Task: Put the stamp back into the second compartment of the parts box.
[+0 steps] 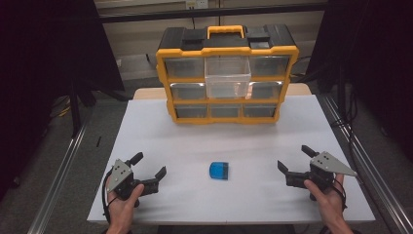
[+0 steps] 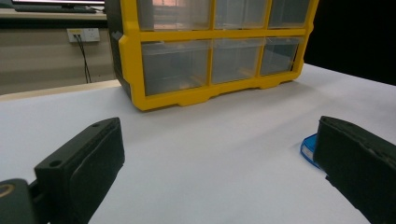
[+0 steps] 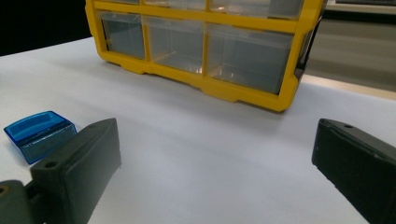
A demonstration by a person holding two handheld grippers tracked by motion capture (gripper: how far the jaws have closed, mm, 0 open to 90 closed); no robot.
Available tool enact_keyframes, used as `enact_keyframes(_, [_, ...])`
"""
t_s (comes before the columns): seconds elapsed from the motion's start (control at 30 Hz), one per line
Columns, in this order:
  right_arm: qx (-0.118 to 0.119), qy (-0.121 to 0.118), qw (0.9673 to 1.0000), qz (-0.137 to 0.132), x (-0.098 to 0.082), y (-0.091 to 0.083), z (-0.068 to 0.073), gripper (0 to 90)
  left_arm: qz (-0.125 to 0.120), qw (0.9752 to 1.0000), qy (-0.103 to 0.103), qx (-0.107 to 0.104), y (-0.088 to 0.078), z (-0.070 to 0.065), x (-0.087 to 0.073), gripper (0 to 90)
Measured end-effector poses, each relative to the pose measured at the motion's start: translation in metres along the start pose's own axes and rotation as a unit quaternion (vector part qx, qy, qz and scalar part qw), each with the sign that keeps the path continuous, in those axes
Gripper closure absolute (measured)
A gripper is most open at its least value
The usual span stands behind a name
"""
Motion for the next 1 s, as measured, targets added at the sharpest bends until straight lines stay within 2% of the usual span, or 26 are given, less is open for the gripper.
enact_keyframes(0.17, [0.02, -0.001, 0.9997, 0.011, -0.002, 0.001, 0.005, 0.5, 0.001, 1.0, 0.004, -0.002, 0.0, 0.0, 0.001, 2.3])
enact_keyframes(0.27, [0.032, -0.018, 0.9989, 0.028, -0.004, 0.002, 0.007, 0.6, -0.002, 1.0, -0.002, 0.002, 0.001, 0.002, 0.001, 2.3])
enact_keyframes(0.37, [0.05, -0.025, 0.9969, 0.056, -0.006, 0.006, 0.009, 1.0, 0.001, 1.0, -0.002, 0.002, 0.001, 0.004, 0.0, 2.4])
enact_keyframes(0.5, [0.063, -0.027, 0.9949, 0.074, -0.008, 0.008, 0.013, 1.3, -0.003, 1.0, 0.001, -0.001, 0.001, 0.004, 0.002, 2.3])
enact_keyframes(0.6, [0.082, -0.028, 0.9913, 0.099, -0.01, 0.007, 0.018, 1.3, -0.003, 1.0, 0.0, -0.004, 0.001, 0.003, 0.002, 2.3])
enact_keyframes(0.63, [0.092, -0.03, 0.9894, 0.108, -0.011, 0.008, 0.021, 1.9, -0.005, 1.0, 0.006, -0.004, 0.001, 0.004, 0.002, 2.7])
enact_keyframes(0.67, [0.092, -0.03, 0.9894, 0.108, -0.011, 0.008, 0.021, 1.9, -0.005, 1.0, 0.001, 0.0, 0.0, 0.004, 0.002, 2.7])
enact_keyframes(0.73, [0.104, -0.032, 0.9869, 0.119, -0.012, 0.008, 0.026, 2.1, -0.005, 1.0, -0.001, 0.0, -0.001, 0.004, 0.001, 2.7])
enact_keyframes(0.77, [0.108, -0.032, 0.9863, 0.121, -0.012, 0.008, 0.028, 2.0, -0.005, 1.0, -0.003, -0.003, -0.001, 0.003, 0.001, 2.7])
enact_keyframes(0.8, [0.118, -0.033, 0.9841, 0.128, -0.011, 0.01, 0.032, 1.8, -0.004, 1.0, 0.0, -0.004, -0.002, 0.003, 0.001, 2.7])
enact_keyframes(0.83, [0.118, -0.033, 0.9841, 0.128, -0.011, 0.01, 0.032, 1.8, -0.007, 0.9999, -0.001, -0.008, -0.002, 0.002, 0.001, 2.7])
enact_keyframes(0.87, [0.13, -0.035, 0.9814, 0.137, -0.011, 0.012, 0.035, 1.8, -0.007, 0.9999, 0.003, -0.014, -0.002, 0.001, 0.002, 2.7])
enact_keyframes(0.9, [0.13, -0.035, 0.9814, 0.137, -0.011, 0.012, 0.035, 1.8, -0.006, 1.0, 0.003, -0.006, -0.002, 0.001, 0.002, 2.7])
enact_keyframes(0.93, [0.141, -0.032, 0.9775, 0.154, -0.012, 0.014, 0.04, 1.7, -0.006, 1.0, 0.001, -0.004, -0.001, 0.001, 0.002, 2.7])
enact_keyframes(0.97, [0.141, -0.032, 0.9775, 0.154, -0.012, 0.014, 0.04, 1.7, -0.003, 1.0, 0.002, -0.007, -0.001, 0.001, 0.002, 2.7])
enact_keyframes(1.0, [0.15, -0.031, 0.9755, 0.158, -0.012, 0.016, 0.042, 1.7, -0.004, 1.0, -0.003, -0.006, 0.0, 0.001, 0.002, 2.7])
Point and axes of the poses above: each handheld gripper's, and its own axes: y roughly forward along the jaws, x roughly out of its top, z roughly to its left, the point moved 5 cm from there along y, roughly forward along the jaws, and after that the axes turned 8 degrees about y, right-handed, at the moved point
